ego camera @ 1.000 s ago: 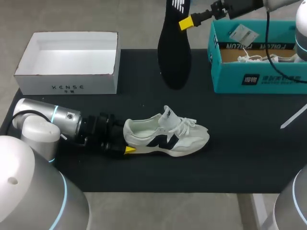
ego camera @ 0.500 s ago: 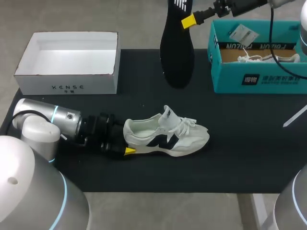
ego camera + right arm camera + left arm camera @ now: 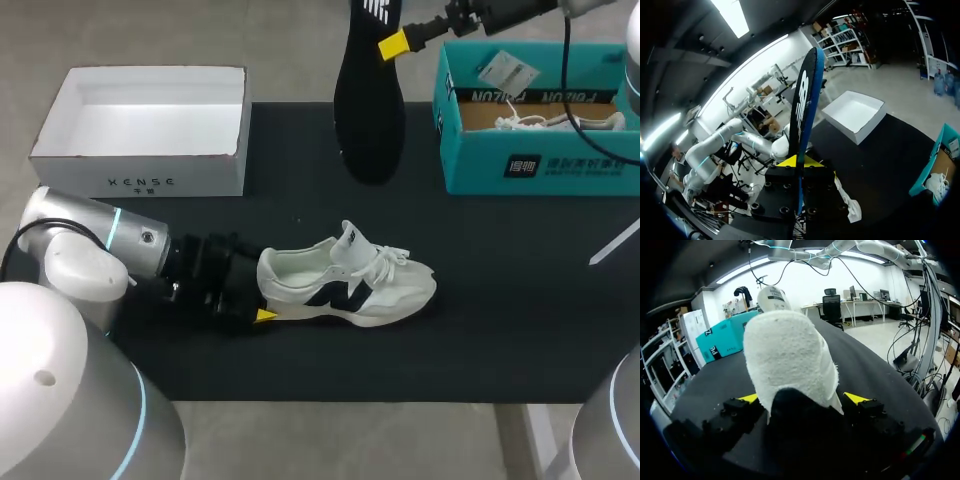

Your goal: Take the shoe out of the shoebox, open the shoe tongue, remove and reinsert the insole, then place the shoe into the shoebox

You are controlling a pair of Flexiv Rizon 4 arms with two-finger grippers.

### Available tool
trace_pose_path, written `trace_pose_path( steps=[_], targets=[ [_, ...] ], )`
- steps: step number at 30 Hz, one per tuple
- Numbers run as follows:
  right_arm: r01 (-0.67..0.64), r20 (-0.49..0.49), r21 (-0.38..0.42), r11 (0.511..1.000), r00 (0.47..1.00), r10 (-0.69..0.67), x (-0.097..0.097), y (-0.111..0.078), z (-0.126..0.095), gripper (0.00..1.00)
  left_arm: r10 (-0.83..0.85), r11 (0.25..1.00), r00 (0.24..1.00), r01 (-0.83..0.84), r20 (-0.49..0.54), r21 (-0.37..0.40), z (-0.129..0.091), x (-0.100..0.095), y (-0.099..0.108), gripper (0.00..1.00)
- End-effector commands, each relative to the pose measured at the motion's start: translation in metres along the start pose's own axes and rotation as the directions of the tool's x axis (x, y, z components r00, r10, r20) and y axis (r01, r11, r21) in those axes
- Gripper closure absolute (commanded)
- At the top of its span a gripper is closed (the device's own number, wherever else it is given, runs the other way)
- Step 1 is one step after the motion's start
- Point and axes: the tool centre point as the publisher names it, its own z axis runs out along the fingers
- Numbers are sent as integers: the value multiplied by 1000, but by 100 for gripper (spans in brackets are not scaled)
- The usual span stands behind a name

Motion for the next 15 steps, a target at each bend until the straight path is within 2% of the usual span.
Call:
trace_pose_path(
  steps=[1,2,6,9,15],
  targets=[
    [-1,2,1,1000,1000,1,0,0,0,100,-4,996,1000,4,1,-88,-15,-8,-1,0],
    [-1,2,1,1000,1000,1,0,0,0,100,3,992,1000,0,18,-122,-19,-10,0,0],
    [-1,2,1,1000,1000,1,0,0,0,100,29,984,999,-25,20,-179,-38,-16,-7,0],
    [-1,2,1,1000,1000,1,0,0,0,100,50,950,999,-53,-17,-308,-51,-18,-13,0],
    [-1,2,1,1000,1000,1,0,0,0,100,66,887,996,-90,-67,-453,-75,-20,-22,0]
  ],
)
